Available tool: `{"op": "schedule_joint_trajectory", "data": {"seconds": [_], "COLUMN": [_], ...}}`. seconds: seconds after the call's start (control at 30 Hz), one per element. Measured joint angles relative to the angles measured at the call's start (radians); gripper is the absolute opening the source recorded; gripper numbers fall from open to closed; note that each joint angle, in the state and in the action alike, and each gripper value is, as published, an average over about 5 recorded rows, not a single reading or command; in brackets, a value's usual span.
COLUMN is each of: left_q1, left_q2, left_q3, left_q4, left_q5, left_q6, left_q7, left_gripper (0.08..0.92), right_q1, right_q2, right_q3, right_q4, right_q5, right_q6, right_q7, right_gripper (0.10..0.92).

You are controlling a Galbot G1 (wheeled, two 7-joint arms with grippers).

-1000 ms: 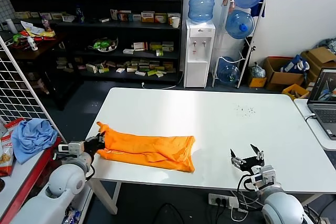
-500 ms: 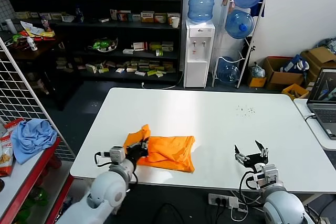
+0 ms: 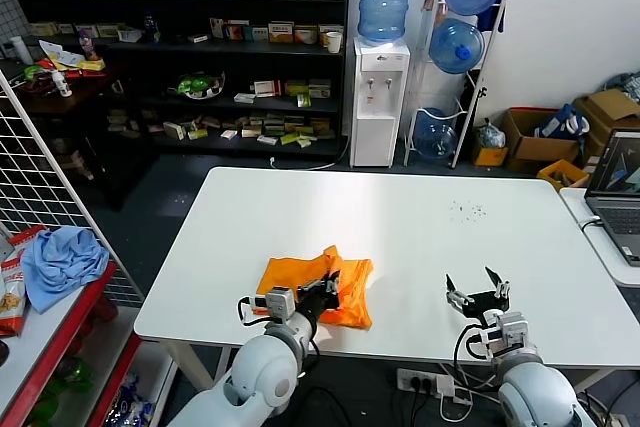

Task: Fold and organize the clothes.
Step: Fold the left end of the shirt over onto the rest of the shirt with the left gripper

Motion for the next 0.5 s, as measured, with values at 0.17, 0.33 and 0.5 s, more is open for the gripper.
{"op": "schedule_joint_trajectory", "data": {"seconds": [0.17, 0.33, 0.5], "left_q1": [-0.014, -0.023, -0.018], "left_q2": [-0.031, -0.044, -0.040], "left_q3": [0.020, 0.028, 0.024], "left_q4": [0.027, 0.048, 0.045], "left_q5": [0.005, 0.005, 0.003], "left_q6": [-0.024, -0.062, -0.104], "left_q7": [0.014, 0.037, 0.065], "left_gripper": [0.298, 0.463, 0.619], "right_q1": [0.004, 0.004, 0.004], "right_q2": [-0.002, -0.005, -0.012], "right_q3": [-0.002, -0.003, -0.002], "right_q4": [0.001, 0.005, 0.009], "right_q5": [0.000, 0.001, 0.006], "right_q6": [-0.002, -0.004, -0.006], "right_q7": [0.002, 0.003, 0.003], "right_gripper": [0.823, 0.823, 0.823]}}
